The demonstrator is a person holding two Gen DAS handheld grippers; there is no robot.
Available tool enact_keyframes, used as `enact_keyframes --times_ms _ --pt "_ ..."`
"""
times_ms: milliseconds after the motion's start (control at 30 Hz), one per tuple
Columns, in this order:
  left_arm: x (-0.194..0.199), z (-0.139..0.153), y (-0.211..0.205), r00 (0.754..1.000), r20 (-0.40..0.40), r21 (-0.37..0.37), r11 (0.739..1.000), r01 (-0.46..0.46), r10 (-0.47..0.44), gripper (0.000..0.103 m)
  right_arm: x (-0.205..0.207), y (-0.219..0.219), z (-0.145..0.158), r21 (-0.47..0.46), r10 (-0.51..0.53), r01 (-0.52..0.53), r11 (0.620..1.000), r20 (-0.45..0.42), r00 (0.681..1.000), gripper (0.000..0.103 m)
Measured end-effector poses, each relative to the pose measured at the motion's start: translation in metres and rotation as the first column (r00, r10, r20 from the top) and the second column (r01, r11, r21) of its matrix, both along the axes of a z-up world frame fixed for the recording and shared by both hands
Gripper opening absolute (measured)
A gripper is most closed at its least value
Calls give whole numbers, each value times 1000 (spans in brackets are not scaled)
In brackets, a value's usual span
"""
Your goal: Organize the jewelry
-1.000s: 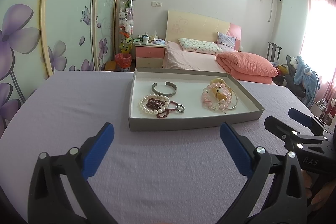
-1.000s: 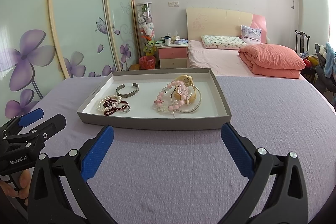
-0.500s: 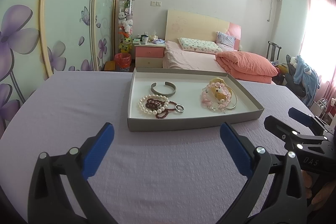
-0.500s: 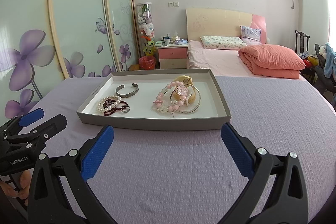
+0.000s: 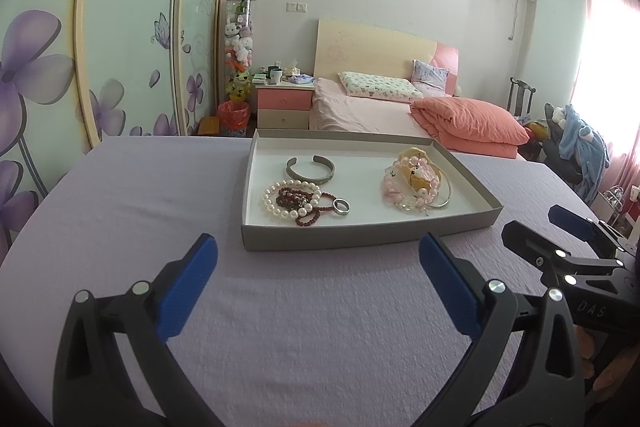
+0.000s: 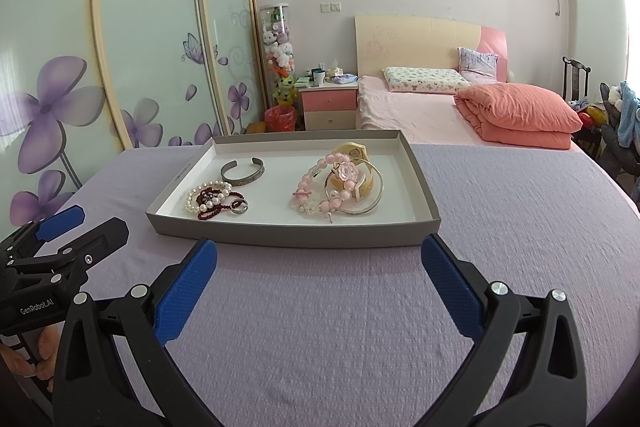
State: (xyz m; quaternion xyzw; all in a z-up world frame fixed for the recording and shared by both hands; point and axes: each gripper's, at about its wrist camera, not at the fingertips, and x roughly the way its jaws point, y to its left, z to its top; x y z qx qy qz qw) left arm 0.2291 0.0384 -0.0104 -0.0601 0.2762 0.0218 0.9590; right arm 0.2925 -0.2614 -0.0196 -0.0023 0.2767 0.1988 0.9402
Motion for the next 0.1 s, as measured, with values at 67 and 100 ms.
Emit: enact_keyframes --times_ms 67,100 --pt "0 1 0 1000 -2 -1 1000 0 -1 101 0 0 0 1 1 -1 1000 -1 1000 102" --pt "-1 0 0 1000 -1 0 1000 -1 1 101 0 0 0 0 0 0 1000 0 1000 102"
